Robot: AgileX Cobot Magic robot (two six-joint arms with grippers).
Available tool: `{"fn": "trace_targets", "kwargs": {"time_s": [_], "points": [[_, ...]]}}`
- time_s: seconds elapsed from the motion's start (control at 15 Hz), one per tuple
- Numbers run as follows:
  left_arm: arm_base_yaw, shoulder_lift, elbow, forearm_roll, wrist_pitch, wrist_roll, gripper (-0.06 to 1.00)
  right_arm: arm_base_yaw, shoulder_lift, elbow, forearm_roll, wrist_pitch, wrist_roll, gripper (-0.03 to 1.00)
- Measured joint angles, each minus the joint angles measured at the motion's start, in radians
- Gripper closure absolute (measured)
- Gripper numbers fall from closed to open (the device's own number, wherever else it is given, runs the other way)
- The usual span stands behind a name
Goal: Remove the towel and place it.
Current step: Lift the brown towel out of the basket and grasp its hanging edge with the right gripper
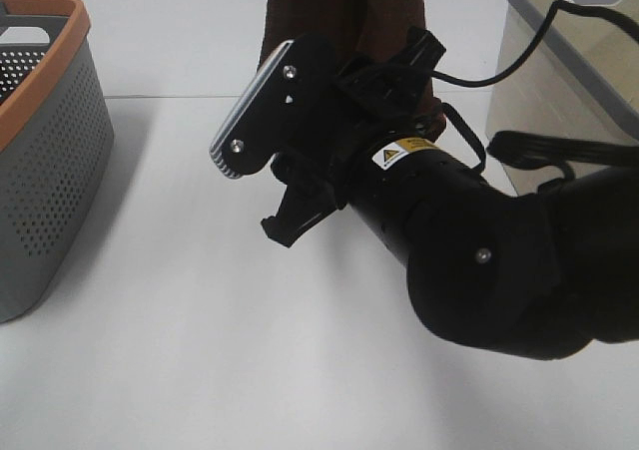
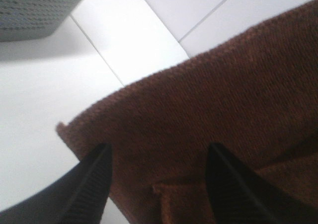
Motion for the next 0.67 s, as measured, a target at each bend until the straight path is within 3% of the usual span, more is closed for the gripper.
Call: {"fn": "trace_targets", "kwargs": {"time_s": [0.13, 0.27, 0.47, 0.67], "points": [[0.0, 0.0, 0.0, 0.0, 0.0, 0.005, 0.94, 0.0, 0.026, -0.001, 0.097, -0.079, -0.002, 0.43], [0.0, 0.0, 0.0, 0.0, 0.0, 0.019, 0.94, 0.0, 0.026, -0.001, 0.148, -0.092, -0.007, 0.43], [0.0, -0.002, -0.021, -0.007, 0.018, 0.023, 0.94, 0.0, 0.026, -0.001, 0.141, -0.07, -0.007, 0.43], [0.0, -0.006, -0.059, -0.021, 0.056, 0.024, 0.94, 0.0, 0.026, -0.002, 0.072, -0.059, -0.006, 0.43]]}}
